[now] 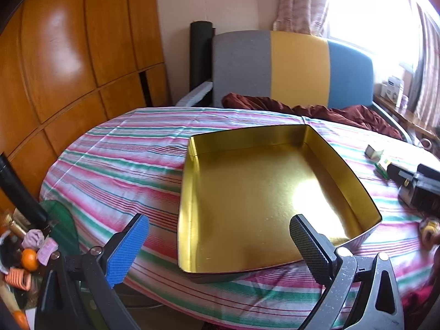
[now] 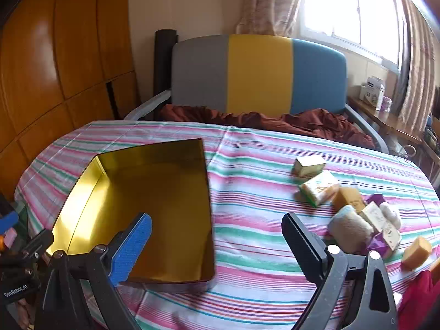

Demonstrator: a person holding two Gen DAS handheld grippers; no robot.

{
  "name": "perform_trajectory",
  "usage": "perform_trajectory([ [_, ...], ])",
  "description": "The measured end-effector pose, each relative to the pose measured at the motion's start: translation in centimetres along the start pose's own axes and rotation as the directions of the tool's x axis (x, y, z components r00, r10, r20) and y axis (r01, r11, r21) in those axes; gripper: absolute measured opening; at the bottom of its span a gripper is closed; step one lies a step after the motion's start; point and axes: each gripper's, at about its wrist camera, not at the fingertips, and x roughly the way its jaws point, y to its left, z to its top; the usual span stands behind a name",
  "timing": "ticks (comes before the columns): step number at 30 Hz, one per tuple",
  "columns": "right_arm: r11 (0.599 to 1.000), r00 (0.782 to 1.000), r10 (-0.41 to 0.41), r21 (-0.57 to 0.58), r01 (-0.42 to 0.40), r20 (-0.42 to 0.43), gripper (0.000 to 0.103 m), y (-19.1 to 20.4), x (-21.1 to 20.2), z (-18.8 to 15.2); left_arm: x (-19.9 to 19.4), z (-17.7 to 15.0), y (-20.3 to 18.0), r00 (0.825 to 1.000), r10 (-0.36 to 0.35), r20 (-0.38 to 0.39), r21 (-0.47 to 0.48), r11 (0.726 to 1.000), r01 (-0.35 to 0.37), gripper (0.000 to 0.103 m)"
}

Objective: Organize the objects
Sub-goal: 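Move the left tool from the gold tray toward the scattered items, then grasp the yellow knitted pouch with the left gripper while the right grasps the plastic bundle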

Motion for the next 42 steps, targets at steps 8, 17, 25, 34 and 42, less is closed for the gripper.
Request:
perform_trajectory([
  [8, 0.991, 0.997, -0.075, 0.109, 0.074, 0.003, 0.097, -6.2, -1.4, 1.1, 0.4, 0.2, -1.6, 0.998, -0.064, -0.007, 0.052, 0.997, 0.064, 0.103],
  [17, 0.932, 0.982, -0.188, 0.316, 0.178, 0.003, 0.097, -17.6, -4.6, 1.3, 1.4, 0.8, -4.3, 0.983, -0.178, -0.041, 0.085, 0.98, 0.181, 0.103],
  [25, 0.822, 0.973, -0.228, 0.531, 0.208, -0.028, 0.097, -26.0, -7.9, -0.9, 1.9, 1.3, -10.6, 0.927, -0.357, -0.111, 0.184, 0.91, 0.372, 0.103],
  [34, 0.816, 0.979, -0.197, 0.545, 0.193, -0.052, 0.097, -29.3, -9.9, -2.4, 1.7, 0.4, -22.1, 0.823, -0.521, -0.227, 0.344, 0.748, 0.568, 0.101],
  [42, 0.847, 0.978, -0.185, 0.489, 0.208, -0.096, 0.097, -30.0, -10.1, -3.7, 1.2, -1.7, -31.4, 0.704, -0.618, -0.35, 0.392, 0.586, 0.709, 0.094],
])
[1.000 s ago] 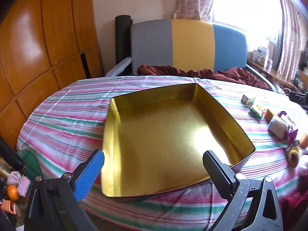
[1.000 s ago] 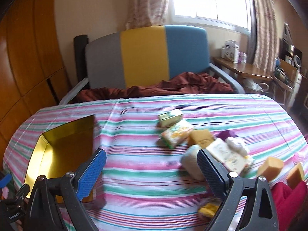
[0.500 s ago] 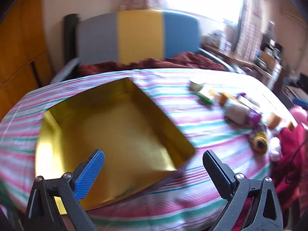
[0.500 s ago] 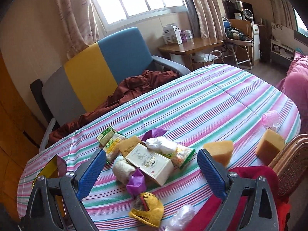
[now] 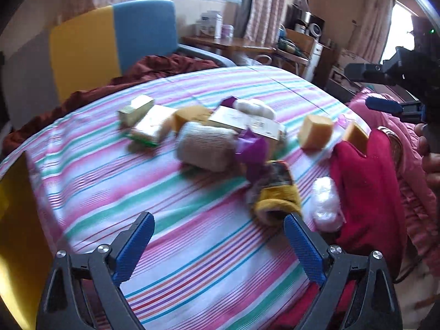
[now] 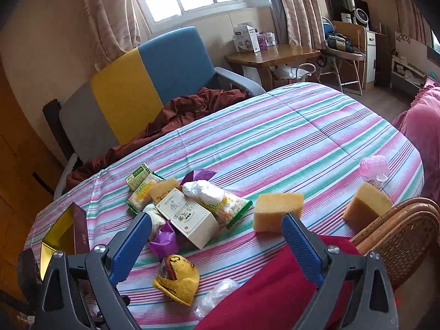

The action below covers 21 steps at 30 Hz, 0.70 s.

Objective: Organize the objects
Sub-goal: 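Grasp the yellow knitted pouch with the left gripper while the right grasps the plastic bundle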

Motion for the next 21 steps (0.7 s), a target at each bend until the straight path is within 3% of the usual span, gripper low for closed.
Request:
perform_trajectory([
  [6, 0.997, 0.999, -0.002, -0.073, -0.001, -0.041, 0.097, 0.2, 0.7, -0.7, 3.7, 1.0, -2.2, 0.997, -0.063, -0.048, -0.001, 0.998, 0.063, 0.094],
  [11, 0.998, 0.998, -0.008, -0.065, 0.004, -0.06, 0.097, -0.4, 1.1, -0.7, 6.5, 1.5, -2.6, 0.993, -0.085, -0.088, -0.041, 0.996, 0.081, 0.086],
  [13, 0.998, 0.998, -0.013, -0.064, 0.008, -0.069, 0.097, -0.4, 1.4, -0.9, 7.2, 1.3, -2.5, 0.989, -0.11, -0.103, -0.068, 0.992, 0.104, 0.067],
  [15, 0.997, 0.996, -0.013, -0.071, 0.007, -0.083, 0.097, -0.3, 1.7, -1.0, 6.9, 0.8, -2.2, 0.985, -0.15, -0.09, -0.085, 0.986, 0.143, 0.058],
  [16, 0.997, 0.995, -0.014, -0.08, 0.006, -0.094, 0.097, -0.2, 1.8, -1.0, 6.6, 0.5, -2.0, 0.981, -0.175, -0.086, -0.087, 0.982, 0.167, 0.048],
  [21, 0.986, 0.985, -0.004, -0.164, -0.025, -0.173, 0.097, 1.2, 2.4, -1.3, 4.0, -1.7, -0.3, 0.981, -0.18, -0.071, -0.072, 0.982, 0.175, 0.042],
])
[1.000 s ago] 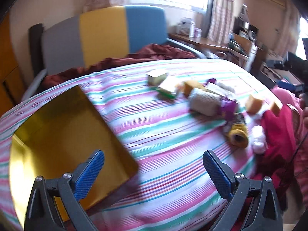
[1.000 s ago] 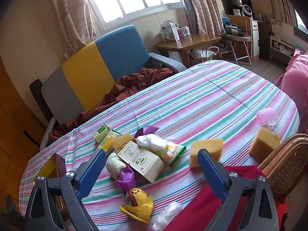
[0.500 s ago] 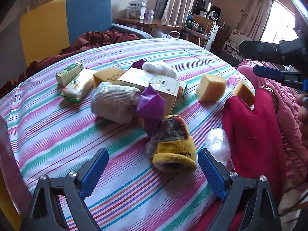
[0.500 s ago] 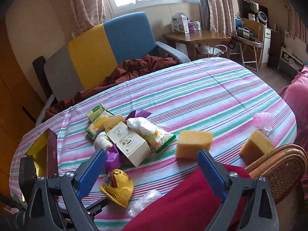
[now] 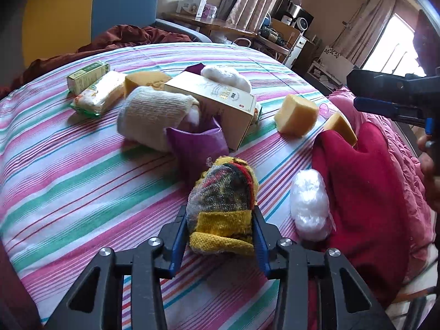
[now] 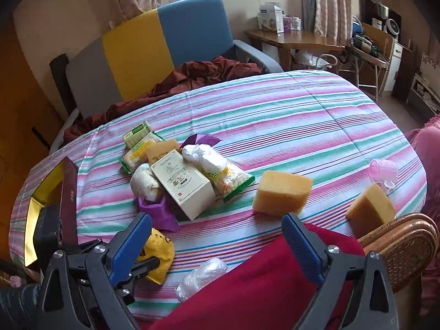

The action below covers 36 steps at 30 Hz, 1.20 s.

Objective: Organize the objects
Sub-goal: 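Grasp the yellow knitted pouch with the left gripper while the right grasps the plastic bundle, then carry the yellow pouch into the gold tray and open the left gripper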

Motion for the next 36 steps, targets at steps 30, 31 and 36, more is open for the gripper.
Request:
perform_trajectory([
  [30, 0.878, 0.868, -0.225, -0.478, -0.017, -0.443, 0.044, 8.1, 9.4, -3.6, -6.6, -5.5, 5.8, 0.989, 0.112, 0.099, -0.106, 0.989, -0.102, 0.042],
  [31, 0.886, 0.881, -0.18, -0.461, -0.047, -0.437, 0.044, 8.7, 9.2, -3.5, -6.7, -5.5, 5.8, 0.988, 0.117, 0.1, -0.105, 0.989, -0.107, 0.042],
  [36, 0.897, 0.887, -0.057, -0.414, -0.157, -0.458, 0.044, 10.8, 10.6, -4.7, -7.0, -5.8, 5.4, 0.982, 0.159, 0.106, -0.09, 0.985, -0.149, 0.042],
])
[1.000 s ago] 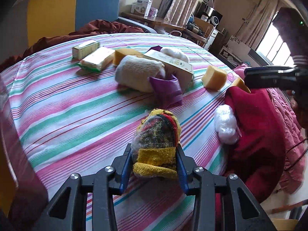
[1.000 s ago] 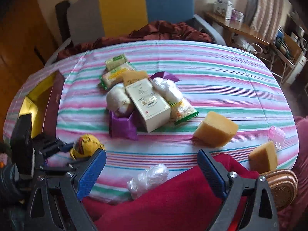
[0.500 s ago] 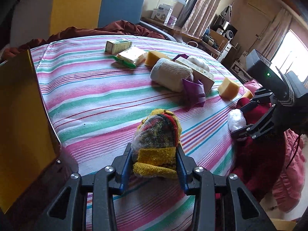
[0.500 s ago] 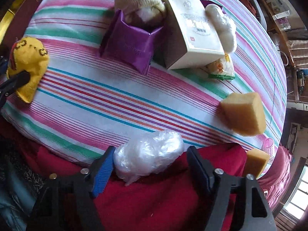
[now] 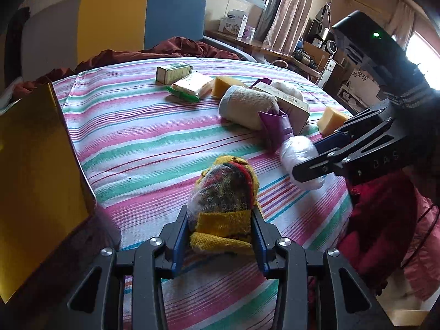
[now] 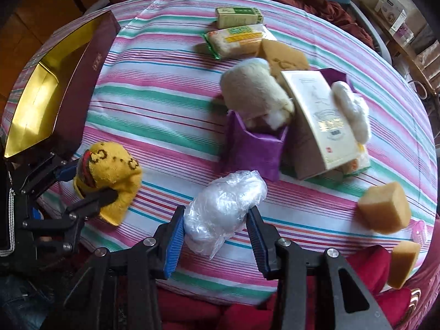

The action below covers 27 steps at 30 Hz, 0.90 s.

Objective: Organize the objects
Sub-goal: 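Carry the yellow pouch into the gold tray and open the left gripper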

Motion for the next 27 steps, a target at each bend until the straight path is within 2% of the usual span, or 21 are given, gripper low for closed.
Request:
perform_trajectory([
  [5, 0.998, 0.997, 0.069, 0.013, -0.069, 0.031, 0.044, 0.0, 0.8, 0.1, -0.3, -0.4, -0.3, 0.999, 0.033, 0.014, 0.016, 0.999, -0.034, 0.042],
  [9, 0.998, 0.998, 0.055, -0.003, -0.055, 0.044, 0.044, 0.0, 0.9, -0.1, -0.9, -0.8, -0.9, 0.997, 0.067, 0.03, 0.047, 0.997, -0.069, 0.04],
  [13, 0.999, 0.999, 0.001, -0.036, 0.001, 0.051, 0.044, 0.3, 1.2, -0.4, -2.6, -1.1, -0.6, 0.995, 0.087, 0.042, 0.037, 0.995, -0.089, 0.039],
  [16, 0.996, 0.998, -0.051, -0.076, 0.054, 0.047, 0.044, 0.6, 1.6, -0.6, -5.4, -0.5, 0.7, 0.991, 0.1, 0.087, -0.015, 0.995, -0.099, 0.039],
  [19, 0.991, 0.996, -0.079, -0.101, 0.083, 0.047, 0.043, 0.4, 1.8, -1.0, -8.9, 0.2, 3.5, 0.978, 0.156, 0.141, -0.106, 0.984, -0.142, 0.039],
  [21, 0.992, 0.996, -0.073, -0.099, 0.078, 0.049, 0.043, -0.2, 1.7, -1.2, -11.1, 0.2, 6.0, 0.963, 0.218, 0.155, -0.187, 0.964, -0.188, 0.039],
  [23, 0.992, 0.996, -0.072, -0.1, 0.076, 0.051, 0.043, -0.8, 1.6, -1.3, -12.8, -0.3, 8.6, 0.942, 0.303, 0.144, -0.262, 0.93, -0.259, 0.039],
  [25, 0.992, 0.996, -0.071, -0.103, 0.077, 0.055, 0.043, -1.3, 1.5, -1.5, -14.1, -1.4, 11.1, 0.916, 0.387, 0.106, -0.319, 0.885, -0.338, 0.039],
  [27, 0.992, 0.996, -0.068, -0.103, 0.074, 0.059, 0.043, -1.9, 1.1, -0.9, -14.8, -2.8, 13.3, 0.879, 0.474, 0.049, -0.357, 0.831, -0.427, 0.039],
])
